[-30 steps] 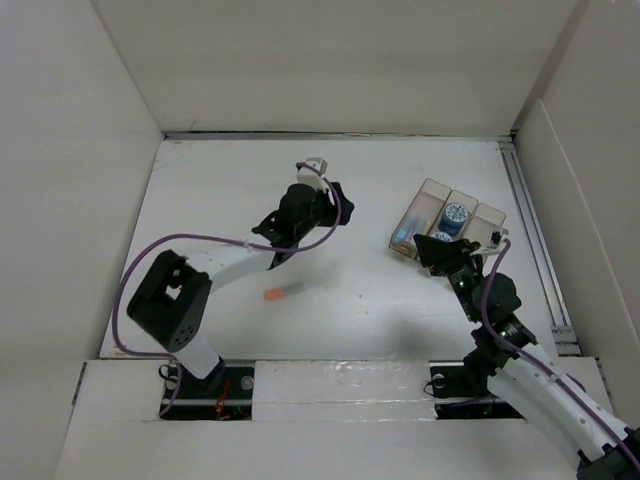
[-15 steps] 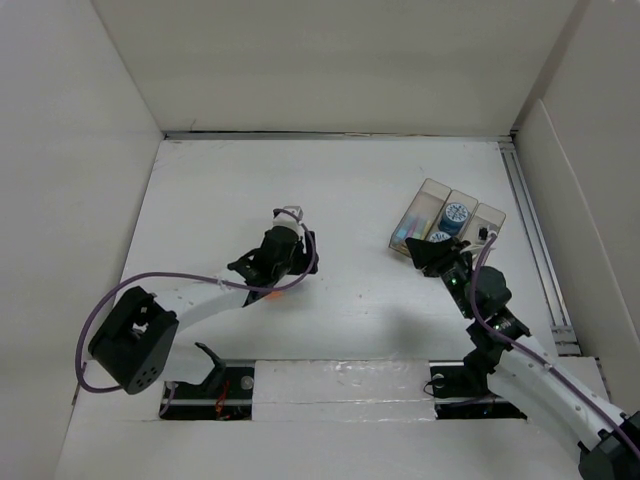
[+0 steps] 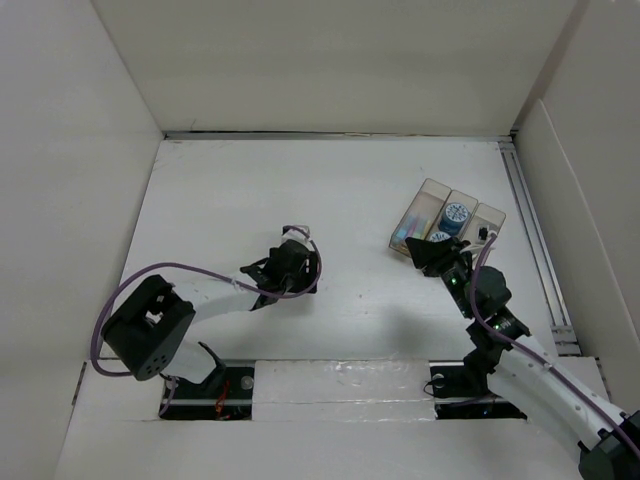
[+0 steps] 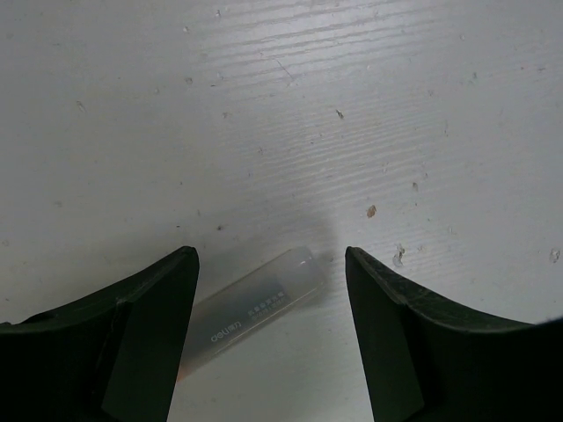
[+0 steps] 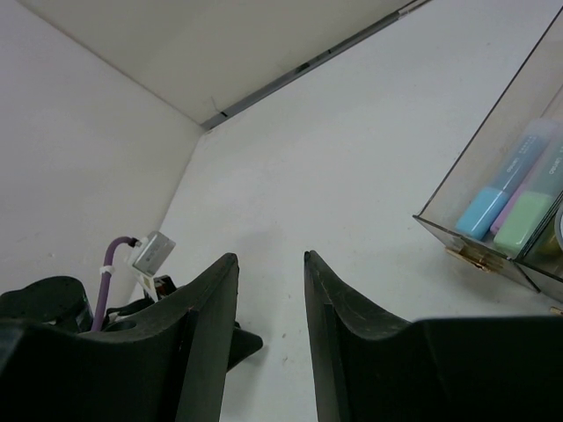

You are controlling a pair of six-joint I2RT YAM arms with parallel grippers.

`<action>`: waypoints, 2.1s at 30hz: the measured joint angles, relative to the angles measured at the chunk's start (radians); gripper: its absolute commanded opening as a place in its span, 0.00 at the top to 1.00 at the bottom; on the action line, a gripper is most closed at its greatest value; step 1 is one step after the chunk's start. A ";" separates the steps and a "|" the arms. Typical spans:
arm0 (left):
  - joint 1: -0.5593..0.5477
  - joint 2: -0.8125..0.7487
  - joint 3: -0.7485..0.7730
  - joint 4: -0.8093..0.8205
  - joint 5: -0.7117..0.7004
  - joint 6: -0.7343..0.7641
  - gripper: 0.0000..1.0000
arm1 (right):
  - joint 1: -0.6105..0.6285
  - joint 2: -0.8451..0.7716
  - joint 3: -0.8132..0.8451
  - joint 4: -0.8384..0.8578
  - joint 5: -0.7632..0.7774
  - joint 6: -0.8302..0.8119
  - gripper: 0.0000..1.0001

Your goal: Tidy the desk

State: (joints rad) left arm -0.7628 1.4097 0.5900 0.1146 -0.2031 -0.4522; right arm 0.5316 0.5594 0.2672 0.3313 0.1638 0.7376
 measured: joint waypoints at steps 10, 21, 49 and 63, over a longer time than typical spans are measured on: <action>-0.002 -0.006 0.000 -0.013 -0.007 -0.014 0.36 | 0.000 0.006 0.000 0.006 0.000 0.000 0.58; -0.026 -0.118 -0.003 -0.114 -0.016 -0.074 0.25 | 0.000 0.030 0.000 0.021 -0.008 0.000 0.58; -0.219 0.119 0.158 -0.291 -0.234 -0.195 0.86 | 0.000 0.024 0.000 0.021 -0.008 -0.001 0.58; -0.222 0.193 0.252 -0.296 -0.253 -0.187 1.00 | 0.000 0.022 0.000 0.021 -0.007 -0.001 0.58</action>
State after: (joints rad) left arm -0.9844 1.6028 0.8421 -0.1814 -0.4561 -0.6392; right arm 0.5316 0.5812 0.2672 0.3523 0.1566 0.7368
